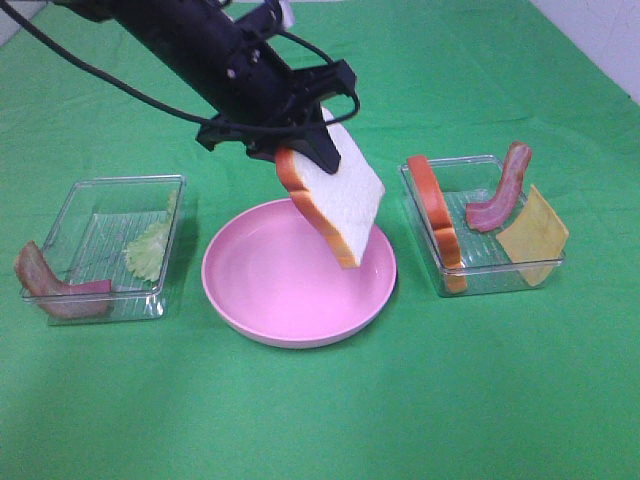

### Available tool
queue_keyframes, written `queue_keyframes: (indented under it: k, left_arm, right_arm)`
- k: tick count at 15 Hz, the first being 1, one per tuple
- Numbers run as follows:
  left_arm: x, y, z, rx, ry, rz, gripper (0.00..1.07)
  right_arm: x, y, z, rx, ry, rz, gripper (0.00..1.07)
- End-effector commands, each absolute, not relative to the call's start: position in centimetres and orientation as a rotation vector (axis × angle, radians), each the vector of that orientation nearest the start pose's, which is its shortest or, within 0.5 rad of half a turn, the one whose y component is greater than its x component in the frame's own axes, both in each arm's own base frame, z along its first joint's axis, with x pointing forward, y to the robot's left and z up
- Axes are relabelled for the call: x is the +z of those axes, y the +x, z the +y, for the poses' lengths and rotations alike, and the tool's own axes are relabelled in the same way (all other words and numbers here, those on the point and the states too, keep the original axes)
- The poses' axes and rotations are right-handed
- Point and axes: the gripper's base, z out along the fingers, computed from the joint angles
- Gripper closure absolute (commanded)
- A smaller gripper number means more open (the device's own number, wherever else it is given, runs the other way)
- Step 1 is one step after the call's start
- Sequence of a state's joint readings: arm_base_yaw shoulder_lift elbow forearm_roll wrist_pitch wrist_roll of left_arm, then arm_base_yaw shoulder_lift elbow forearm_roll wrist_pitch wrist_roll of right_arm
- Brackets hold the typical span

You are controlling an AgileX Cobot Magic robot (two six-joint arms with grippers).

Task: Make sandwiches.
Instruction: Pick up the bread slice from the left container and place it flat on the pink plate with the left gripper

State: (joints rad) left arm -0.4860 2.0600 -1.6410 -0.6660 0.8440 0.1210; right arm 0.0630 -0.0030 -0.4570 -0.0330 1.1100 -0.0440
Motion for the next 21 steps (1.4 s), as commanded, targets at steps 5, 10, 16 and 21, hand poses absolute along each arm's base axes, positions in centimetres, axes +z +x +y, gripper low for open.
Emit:
queue_keyframes:
  k: [5,10,16,21]
  left_arm:
    - [17.2,38.5,-26.5,-0.892,0.24,2.792,0.94]
    - [16.2,38.2,-26.4,-0.891,0.16,2.883,0.94]
    - [16.7,37.9,-26.2,-0.863,0.206,2.9,0.94]
    - [16.7,38.1,-26.2,-0.862,0.194,2.886,0.39]
  right_arm:
    - [26.1,-0.7,-0.3,-0.04,-0.112,2.087,0.11]
    - [26.1,-0.7,-0.3,-0.04,-0.112,2.087,0.11]
    - [26.1,-0.7,-0.3,-0.04,-0.112,2.087,0.11]
    - [26.1,-0.7,-0.3,-0.04,-0.112,2.087,0.11]
